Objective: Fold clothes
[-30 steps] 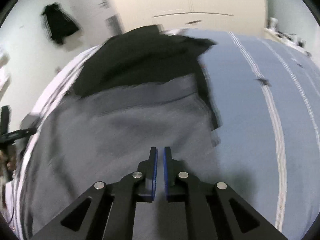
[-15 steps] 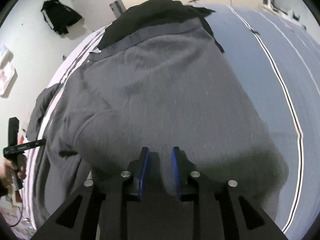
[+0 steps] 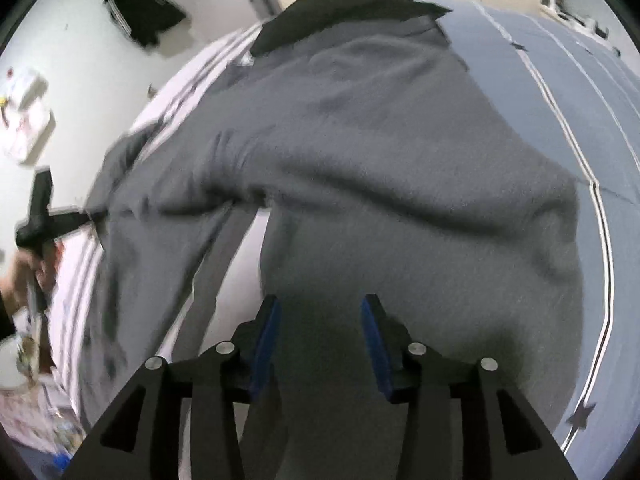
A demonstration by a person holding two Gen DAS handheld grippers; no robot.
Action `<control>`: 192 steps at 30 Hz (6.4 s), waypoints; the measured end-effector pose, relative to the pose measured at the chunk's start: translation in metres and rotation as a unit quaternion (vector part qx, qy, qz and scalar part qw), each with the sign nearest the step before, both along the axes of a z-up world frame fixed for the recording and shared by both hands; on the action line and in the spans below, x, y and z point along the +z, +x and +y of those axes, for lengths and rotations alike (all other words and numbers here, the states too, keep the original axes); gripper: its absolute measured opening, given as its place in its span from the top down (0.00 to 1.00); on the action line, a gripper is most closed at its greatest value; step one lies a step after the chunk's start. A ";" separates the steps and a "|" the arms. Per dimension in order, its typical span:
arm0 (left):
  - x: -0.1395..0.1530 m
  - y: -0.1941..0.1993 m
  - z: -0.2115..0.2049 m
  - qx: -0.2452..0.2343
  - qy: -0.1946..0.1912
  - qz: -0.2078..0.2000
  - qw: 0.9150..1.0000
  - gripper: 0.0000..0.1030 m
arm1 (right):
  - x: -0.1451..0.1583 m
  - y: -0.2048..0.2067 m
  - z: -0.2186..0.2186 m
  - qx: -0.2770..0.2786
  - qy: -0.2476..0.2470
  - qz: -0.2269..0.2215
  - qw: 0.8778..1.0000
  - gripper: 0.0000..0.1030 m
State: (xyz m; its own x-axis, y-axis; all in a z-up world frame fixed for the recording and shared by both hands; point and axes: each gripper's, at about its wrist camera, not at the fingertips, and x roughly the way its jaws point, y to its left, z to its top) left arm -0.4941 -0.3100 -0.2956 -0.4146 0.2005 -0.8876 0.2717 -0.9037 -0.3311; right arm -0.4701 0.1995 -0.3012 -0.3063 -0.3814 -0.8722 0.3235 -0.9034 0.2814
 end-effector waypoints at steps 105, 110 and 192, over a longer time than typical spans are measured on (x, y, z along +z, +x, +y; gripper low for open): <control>-0.015 0.274 0.198 -0.145 -0.258 -0.076 0.952 0.42 | -0.012 0.164 -0.014 0.015 0.187 -0.067 0.980 0.58; -0.036 0.288 0.190 -0.134 -0.232 -0.097 0.959 0.55 | -0.029 0.165 -0.009 -0.002 0.207 -0.060 0.976 0.53; 0.007 -0.030 0.053 -0.080 -0.060 0.011 0.995 0.97 | -0.012 -0.159 0.061 -0.093 0.082 0.036 0.992 0.56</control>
State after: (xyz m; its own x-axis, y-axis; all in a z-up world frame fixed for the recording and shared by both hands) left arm -0.5237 -0.2568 -0.2889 -0.4050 0.1595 -0.9003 0.1153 -0.9679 -0.2233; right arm -0.6296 0.2600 -0.3130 -0.4216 -0.1671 -0.8913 0.1610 -0.9811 0.1077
